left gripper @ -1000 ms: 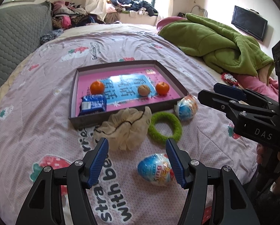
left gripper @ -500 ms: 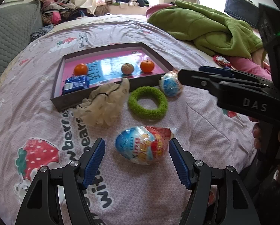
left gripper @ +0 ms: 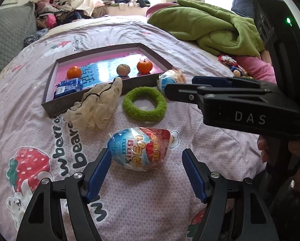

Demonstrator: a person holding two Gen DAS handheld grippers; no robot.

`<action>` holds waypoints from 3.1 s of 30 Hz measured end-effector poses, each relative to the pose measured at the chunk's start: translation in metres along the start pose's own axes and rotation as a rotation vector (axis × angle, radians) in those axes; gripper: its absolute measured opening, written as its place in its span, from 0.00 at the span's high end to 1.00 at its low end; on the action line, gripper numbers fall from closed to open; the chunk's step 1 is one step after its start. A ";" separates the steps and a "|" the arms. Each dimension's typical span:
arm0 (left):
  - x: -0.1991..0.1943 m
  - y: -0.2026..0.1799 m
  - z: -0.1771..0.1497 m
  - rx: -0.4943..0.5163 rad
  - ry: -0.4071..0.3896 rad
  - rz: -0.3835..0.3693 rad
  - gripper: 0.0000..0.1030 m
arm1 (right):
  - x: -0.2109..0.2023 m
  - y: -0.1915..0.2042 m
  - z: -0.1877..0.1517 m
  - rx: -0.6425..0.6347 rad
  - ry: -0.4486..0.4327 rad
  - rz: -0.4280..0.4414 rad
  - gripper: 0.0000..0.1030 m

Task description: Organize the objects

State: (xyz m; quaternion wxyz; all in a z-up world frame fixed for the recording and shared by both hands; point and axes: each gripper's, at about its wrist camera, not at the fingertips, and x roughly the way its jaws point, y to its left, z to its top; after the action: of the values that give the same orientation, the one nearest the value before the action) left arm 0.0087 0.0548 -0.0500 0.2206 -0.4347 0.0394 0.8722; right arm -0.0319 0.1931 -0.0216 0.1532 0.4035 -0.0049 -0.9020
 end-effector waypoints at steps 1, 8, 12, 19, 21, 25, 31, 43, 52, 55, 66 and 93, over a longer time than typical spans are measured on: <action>0.001 0.000 0.000 0.003 -0.003 0.003 0.28 | 0.000 0.000 0.000 -0.002 -0.003 -0.004 0.43; 0.012 0.008 0.000 -0.015 0.002 0.017 0.28 | 0.007 0.001 -0.002 0.013 0.015 -0.007 0.42; 0.013 0.009 0.002 -0.009 -0.012 0.011 0.28 | 0.016 -0.003 -0.003 0.065 0.037 0.005 0.42; 0.019 0.006 0.002 0.006 -0.012 0.014 0.28 | 0.034 -0.009 -0.003 0.141 0.067 -0.058 0.42; 0.021 0.006 0.003 0.008 -0.014 0.013 0.28 | 0.039 -0.010 -0.004 0.152 0.073 -0.073 0.42; 0.025 0.009 0.004 0.000 -0.014 0.008 0.28 | 0.051 -0.011 -0.005 0.168 0.094 -0.102 0.43; 0.032 0.016 0.008 -0.026 -0.009 -0.006 0.28 | 0.068 -0.011 -0.005 0.174 0.112 -0.124 0.43; 0.046 0.021 0.013 -0.041 0.011 -0.036 0.25 | 0.074 -0.016 -0.008 0.169 0.111 -0.090 0.75; 0.059 0.023 0.011 -0.056 0.042 -0.056 0.25 | 0.069 -0.015 -0.009 0.143 0.105 -0.057 0.83; 0.058 0.028 0.010 -0.073 0.036 -0.081 0.26 | 0.068 -0.016 -0.009 0.144 0.102 -0.048 0.84; 0.054 0.032 0.008 -0.087 0.034 -0.102 0.31 | 0.062 -0.016 -0.011 0.137 0.091 -0.032 0.85; 0.002 0.033 0.013 -0.093 -0.065 -0.095 0.32 | 0.010 -0.009 0.001 0.084 -0.050 -0.031 0.85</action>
State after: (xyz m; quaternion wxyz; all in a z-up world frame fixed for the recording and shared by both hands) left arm -0.0153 0.0291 -0.0476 0.2426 -0.4171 -0.0293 0.8754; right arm -0.0412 0.1987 -0.0291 0.1221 0.3868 -0.0403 -0.9131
